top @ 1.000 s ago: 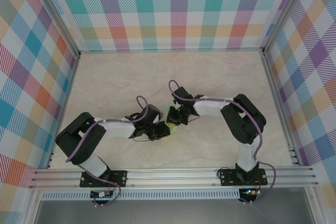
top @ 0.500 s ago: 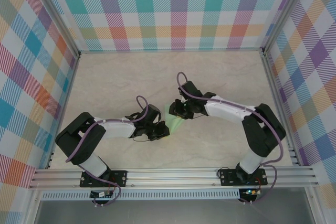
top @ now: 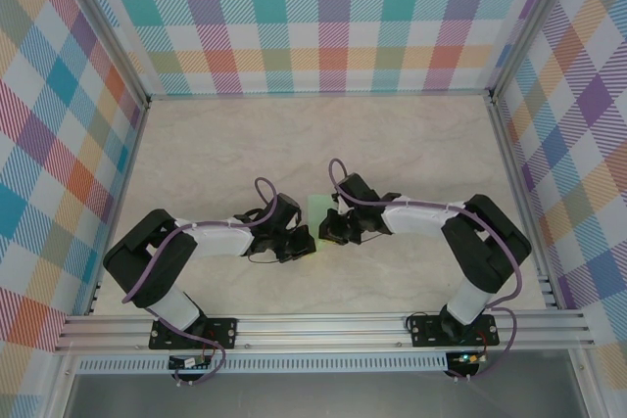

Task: Fold a paper plane with a square sheet of paper (pick it up from the middle)
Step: Third fold the triangle at the center of the table.

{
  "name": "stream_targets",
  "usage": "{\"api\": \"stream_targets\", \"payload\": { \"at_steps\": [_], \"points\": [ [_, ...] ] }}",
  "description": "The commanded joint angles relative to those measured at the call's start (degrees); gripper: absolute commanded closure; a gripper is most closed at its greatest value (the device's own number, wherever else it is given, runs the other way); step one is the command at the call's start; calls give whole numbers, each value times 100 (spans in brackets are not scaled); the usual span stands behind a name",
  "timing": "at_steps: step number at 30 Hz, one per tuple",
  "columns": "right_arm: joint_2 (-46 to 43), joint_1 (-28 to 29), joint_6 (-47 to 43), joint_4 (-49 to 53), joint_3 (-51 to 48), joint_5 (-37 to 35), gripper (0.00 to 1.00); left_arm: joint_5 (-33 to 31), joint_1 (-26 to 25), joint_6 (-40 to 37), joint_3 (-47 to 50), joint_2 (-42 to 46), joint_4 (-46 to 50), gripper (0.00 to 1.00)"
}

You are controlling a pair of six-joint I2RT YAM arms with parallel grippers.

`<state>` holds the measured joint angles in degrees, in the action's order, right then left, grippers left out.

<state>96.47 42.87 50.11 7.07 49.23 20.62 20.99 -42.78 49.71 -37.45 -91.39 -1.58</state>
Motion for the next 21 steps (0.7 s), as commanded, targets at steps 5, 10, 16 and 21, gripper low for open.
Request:
{"api": "stream_targets", "payload": {
  "at_steps": [5, 10, 16, 21],
  "points": [
    [365, 46, -57, -229, 147, 225, 91, -316, -67, -2, -51, -54, 548, 92],
    [492, 41, -136, -193, 166, 71, 91, -367, -77, -12, -85, -80, 679, 92],
    [592, -31, -316, -263, 114, -15, 91, -420, -75, -14, -102, -86, 795, 93],
    [666, -159, -610, -298, 131, -6, 91, -454, -76, -30, -109, -106, 911, 93]
  ]
}}
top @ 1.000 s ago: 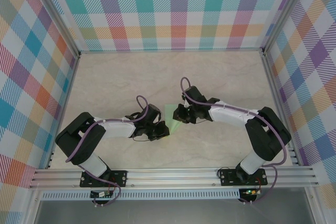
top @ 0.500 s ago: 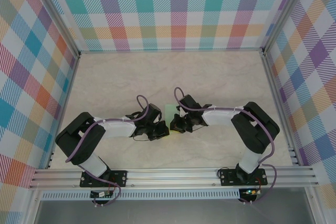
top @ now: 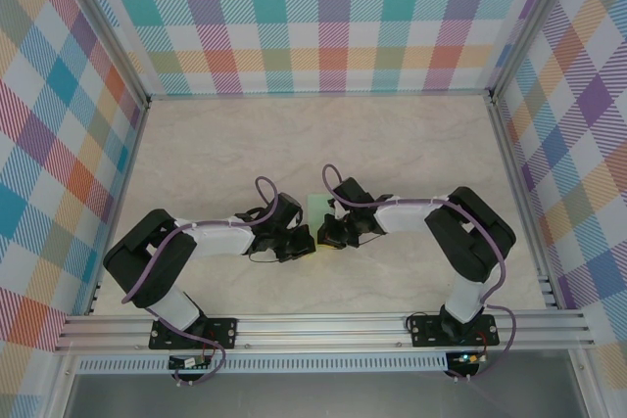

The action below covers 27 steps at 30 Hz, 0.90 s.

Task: Fold a paper plane with a square sheet of paper (pick it up from the middle)
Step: Third fold the triangle at the center of the table.

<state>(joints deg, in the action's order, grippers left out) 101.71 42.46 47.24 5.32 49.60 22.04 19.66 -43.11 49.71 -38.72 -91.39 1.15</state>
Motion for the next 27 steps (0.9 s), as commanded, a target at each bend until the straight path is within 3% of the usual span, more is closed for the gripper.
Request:
{"api": "stream_targets", "payload": {
  "at_steps": [1, 19, 22, 27],
  "points": [
    [148, -153, -404, -128, 93, -144, 91, -326, -48, -34, 18, -115, 671, 93],
    [172, -1142, -1588, 305, 308, -591, 91, -409, -57, -131, -50, -133, 1089, 93],
    [-25, -1231, -1613, 675, 527, -800, 91, -427, -56, -139, -82, -135, 1105, 93],
    [-897, -1012, -1335, 830, 538, -491, 89, -463, -57, -137, -101, -89, 1116, 93]
  ]
}}
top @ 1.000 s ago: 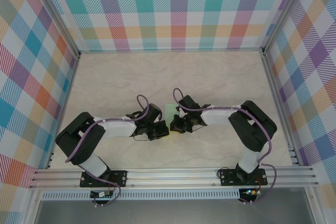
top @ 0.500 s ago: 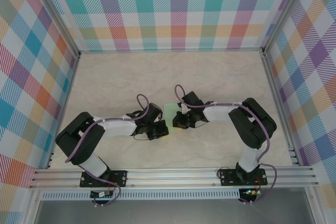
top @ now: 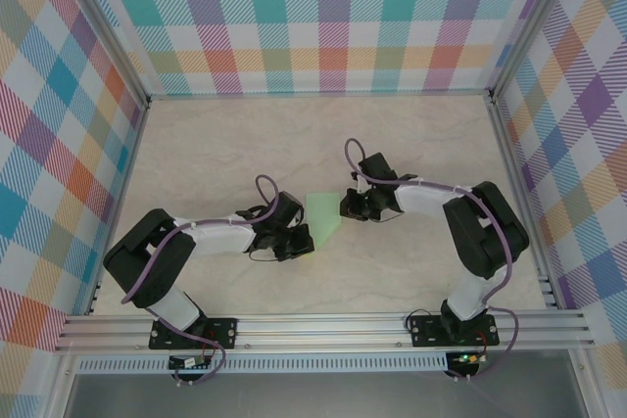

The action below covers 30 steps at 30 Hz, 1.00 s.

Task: Fold a paper plane with a square sheet of paper (pick it up from the middle)
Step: Third fold the triangle at the center of the table.

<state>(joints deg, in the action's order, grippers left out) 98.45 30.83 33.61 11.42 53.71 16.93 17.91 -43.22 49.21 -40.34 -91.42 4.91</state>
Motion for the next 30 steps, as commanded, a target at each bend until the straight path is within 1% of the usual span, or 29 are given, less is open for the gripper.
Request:
{"api": "stream_targets", "payload": {
  "at_steps": [1, 5, 7, 10, 15, 19, 22, 26, 30],
  "points": [
    [-677, 220, 136, 173, 65, 74, 89, -299, -46, -95, 46, -93, 734, 93],
    [-621, 591, 633, -193, -132, 342, 89, -270, -41, -94, -16, -159, 731, 93],
    [-431, 800, 799, -327, -129, 344, 90, -278, -46, -95, -29, -175, 747, 93],
    [-81, 962, 985, -561, -109, 470, 90, -288, -46, -99, -49, -170, 775, 93],
    [359, 1022, 1004, -720, -72, 652, 91, -328, -46, -98, -36, -124, 845, 94],
    [550, 1026, 829, -627, -78, 592, 92, -342, -42, -100, -44, -113, 871, 94],
    [613, 912, 621, -494, -114, 397, 93, -337, -45, -96, -44, -122, 893, 95],
    [587, 556, 259, -397, -189, 152, 93, -332, -43, -115, -36, -113, 924, 95],
    [414, 59, 32, -635, -317, 296, 93, -341, -46, -141, -27, -104, 922, 95]
  ]
}}
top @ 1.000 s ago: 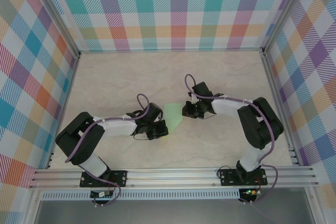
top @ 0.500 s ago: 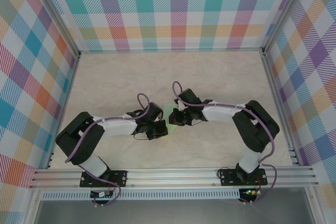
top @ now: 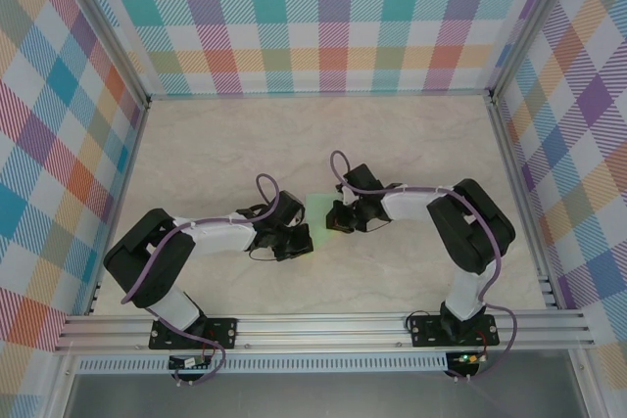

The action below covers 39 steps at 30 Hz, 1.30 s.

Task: Fold a paper plane with a square sheet of paper (pick it up from the middle)
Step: Third fold the triangle at the center of the table.

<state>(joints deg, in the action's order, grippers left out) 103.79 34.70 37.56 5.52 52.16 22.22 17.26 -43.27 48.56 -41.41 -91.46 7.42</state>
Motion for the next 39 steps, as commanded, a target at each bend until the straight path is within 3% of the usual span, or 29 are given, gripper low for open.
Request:
{"api": "stream_targets", "payload": {
  "at_steps": [1, 7, 11, 17, 28, 34, 39],
  "points": [
    [-226, -396, -374, -70, -158, -178, 93, -271, -37, -87, 80, -91, 671, 94],
    [-1143, -388, -59, -323, -425, -35, 92, -275, -41, -91, 72, -74, 650, 94],
    [-1300, -118, 268, -432, -634, 37, 91, -267, -41, -100, 39, -82, 655, 95],
    [-818, 336, 648, -631, -559, 93, 91, -264, -40, -109, -7, -91, 663, 94],
    [-109, 402, 786, -486, -292, -15, 92, -224, -42, -237, -193, 177, 661, 94],
    [-42, 393, 786, -155, -303, -204, 92, -89, -39, -286, -413, 522, 8, 90],
    [84, 397, 847, -42, -233, -209, 92, -28, -29, -260, -471, 172, -329, 89]
  ]
}}
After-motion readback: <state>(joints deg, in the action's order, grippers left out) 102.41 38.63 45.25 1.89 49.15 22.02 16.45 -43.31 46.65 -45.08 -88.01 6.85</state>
